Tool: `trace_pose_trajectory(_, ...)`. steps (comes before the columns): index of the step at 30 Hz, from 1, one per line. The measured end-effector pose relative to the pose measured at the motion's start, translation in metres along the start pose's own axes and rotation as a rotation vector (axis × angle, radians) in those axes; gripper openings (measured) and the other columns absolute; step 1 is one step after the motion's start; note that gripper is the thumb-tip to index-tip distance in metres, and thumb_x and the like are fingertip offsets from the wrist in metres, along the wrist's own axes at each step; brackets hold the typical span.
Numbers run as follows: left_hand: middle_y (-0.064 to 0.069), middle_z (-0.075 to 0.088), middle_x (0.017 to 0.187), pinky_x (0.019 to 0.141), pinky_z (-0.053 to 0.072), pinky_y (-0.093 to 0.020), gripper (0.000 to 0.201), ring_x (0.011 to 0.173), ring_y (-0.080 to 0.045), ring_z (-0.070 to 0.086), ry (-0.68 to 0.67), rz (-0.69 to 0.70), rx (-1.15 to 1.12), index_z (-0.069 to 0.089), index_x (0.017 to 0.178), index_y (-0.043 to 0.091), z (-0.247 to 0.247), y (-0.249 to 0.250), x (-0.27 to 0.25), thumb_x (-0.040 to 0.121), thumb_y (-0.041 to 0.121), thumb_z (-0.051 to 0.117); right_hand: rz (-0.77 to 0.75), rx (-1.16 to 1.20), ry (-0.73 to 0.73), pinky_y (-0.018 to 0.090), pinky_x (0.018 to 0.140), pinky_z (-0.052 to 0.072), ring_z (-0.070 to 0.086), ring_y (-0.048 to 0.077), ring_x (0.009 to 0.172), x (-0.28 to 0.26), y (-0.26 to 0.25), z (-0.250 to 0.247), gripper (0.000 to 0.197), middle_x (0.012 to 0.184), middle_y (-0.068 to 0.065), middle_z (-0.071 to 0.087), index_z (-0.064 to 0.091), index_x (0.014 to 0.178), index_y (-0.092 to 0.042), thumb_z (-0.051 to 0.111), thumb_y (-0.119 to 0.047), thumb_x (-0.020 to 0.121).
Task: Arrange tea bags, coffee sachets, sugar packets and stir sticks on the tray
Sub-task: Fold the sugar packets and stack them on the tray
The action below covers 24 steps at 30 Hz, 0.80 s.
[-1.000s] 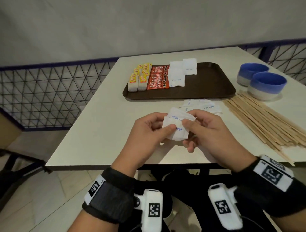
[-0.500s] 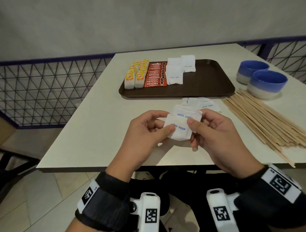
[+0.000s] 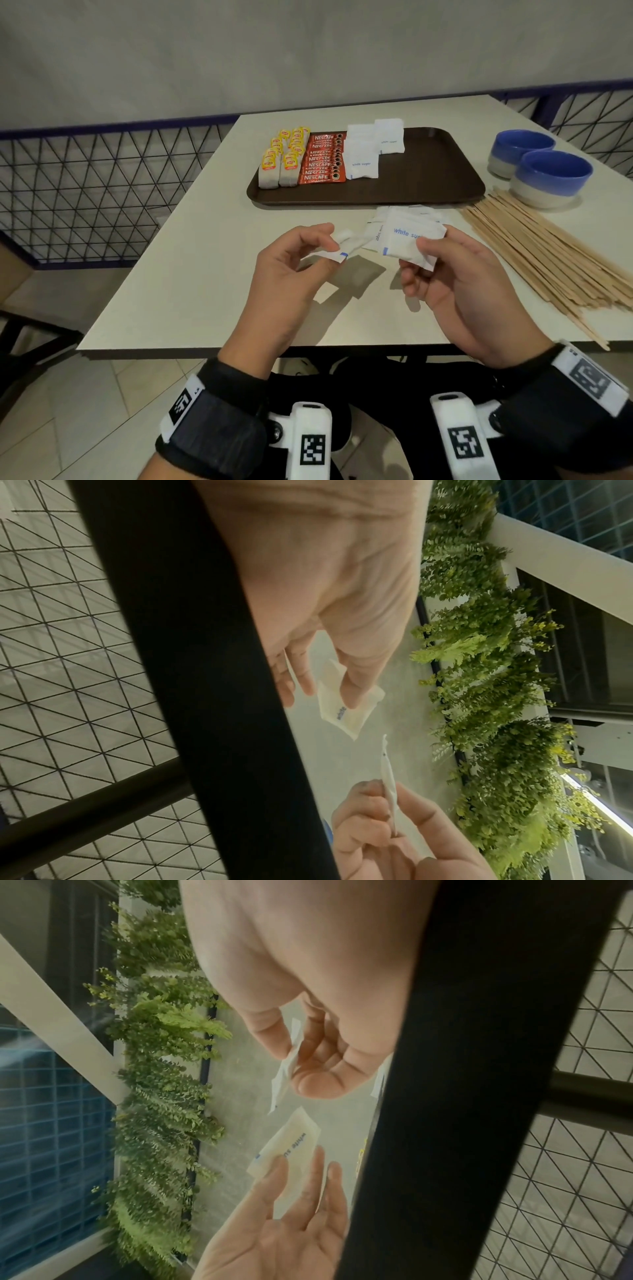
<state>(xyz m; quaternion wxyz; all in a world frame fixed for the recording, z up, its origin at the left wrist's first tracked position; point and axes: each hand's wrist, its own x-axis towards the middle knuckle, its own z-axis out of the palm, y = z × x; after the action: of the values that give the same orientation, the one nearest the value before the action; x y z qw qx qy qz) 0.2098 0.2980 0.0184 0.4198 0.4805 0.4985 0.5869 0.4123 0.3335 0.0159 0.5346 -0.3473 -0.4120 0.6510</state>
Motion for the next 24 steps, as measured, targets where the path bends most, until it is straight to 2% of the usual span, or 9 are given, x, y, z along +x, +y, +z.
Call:
trace_pose_trajectory(4,-0.006,0.073,0.114,0.090,0.055,-0.060,0.028,0.088,-0.042,0.069,-0.055,-0.010,0.030,0.072,0.082,0.016,0.000,-0.002,0.001,0.084,-0.011,0.065,-0.020,-0.008,-0.043,0.033,0.073,0.055,0.073,0.023,0.100,0.000,0.000,0.000,0.024,0.115,0.011,0.076,0.069,0.115,-0.003,0.050,-0.004,0.100)
trace_pose_trajectory(8,-0.012,0.076,0.089,0.080,0.058,-0.048,0.022,0.081,-0.039,0.071,-0.140,0.005,0.138,0.076,0.079,0.012,0.002,0.000,-0.002,0.088,-0.007,0.068,0.012,-0.040,-0.126,0.044,0.092,0.054,0.068,0.028,0.119,0.000,-0.002,0.001,0.029,0.125,0.011,0.073,0.065,0.124,0.000,0.047,-0.003,0.102)
trace_pose_trajectory(10,-0.009,0.077,0.088,0.076,0.057,-0.045,0.022,0.083,-0.039,0.070,-0.168,0.005,0.194,0.077,0.078,0.016,0.003,0.001,-0.002,0.087,-0.004,0.071,0.039,-0.130,-0.150,0.046,0.091,0.054,0.071,0.027,0.114,0.000,0.000,0.002,0.025,0.124,0.010,0.074,0.067,0.120,-0.001,0.050,-0.003,0.102)
trace_pose_trajectory(12,-0.007,0.078,0.088,0.074,0.055,-0.044,0.022,0.078,-0.031,0.070,-0.171,0.005,0.215,0.076,0.081,0.016,0.003,0.000,-0.001,0.086,-0.005,0.071,0.034,-0.237,-0.149,0.043,0.081,0.053,0.074,0.022,0.098,-0.001,0.003,0.004,0.016,0.116,0.010,0.076,0.068,0.109,0.001,0.056,-0.002,0.100)
trace_pose_trajectory(14,-0.008,0.079,0.091,0.071,0.057,-0.037,0.019,0.078,-0.022,0.071,-0.168,-0.010,0.165,0.073,0.094,0.010,0.004,0.002,-0.002,0.088,-0.007,0.068,0.023,-0.299,-0.133,0.042,0.076,0.051,0.073,0.018,0.082,-0.001,0.005,0.005,0.011,0.110,0.010,0.077,0.066,0.103,0.005,0.059,-0.002,0.099)
trace_pose_trajectory(16,-0.012,0.079,0.092,0.065,0.057,-0.030,0.026,0.079,-0.023,0.072,-0.171,-0.044,0.114,0.067,0.110,0.011,0.005,0.005,-0.003,0.092,-0.007,0.064,0.006,-0.311,-0.123,0.040,0.074,0.051,0.070,0.017,0.073,-0.002,0.006,0.005,0.010,0.105,0.009,0.078,0.066,0.101,0.006,0.061,-0.002,0.098)
trace_pose_trajectory(19,-0.012,0.078,0.088,0.058,0.052,-0.022,0.035,0.063,-0.015,0.068,-0.166,-0.094,0.035,0.059,0.124,0.015,0.004,0.010,-0.003,0.096,-0.005,0.058,-0.014,-0.307,-0.113,0.038,0.068,0.050,0.066,0.017,0.065,-0.003,0.006,0.005,0.007,0.097,0.008,0.078,0.067,0.097,0.004,0.064,-0.002,0.096)
trace_pose_trajectory(22,-0.007,0.073,0.074,0.057,0.050,-0.024,0.031,0.058,-0.015,0.059,-0.145,-0.156,-0.077,0.061,0.125,0.013,0.002,0.010,0.000,0.099,-0.001,0.052,-0.026,-0.316,-0.091,0.039,0.068,0.050,0.067,0.015,0.064,-0.003,0.007,0.005,0.006,0.094,0.008,0.078,0.067,0.097,0.003,0.066,-0.003,0.095)
trace_pose_trajectory(24,-0.015,0.070,0.082,0.063,0.052,-0.032,0.026,0.069,-0.024,0.057,-0.134,-0.185,-0.147,0.065,0.124,0.013,0.001,0.010,0.002,0.102,0.008,0.051,-0.044,-0.337,-0.079,0.041,0.070,0.049,0.066,0.013,0.064,-0.003,0.007,0.005,0.006,0.094,0.007,0.078,0.068,0.098,0.000,0.068,-0.005,0.095)
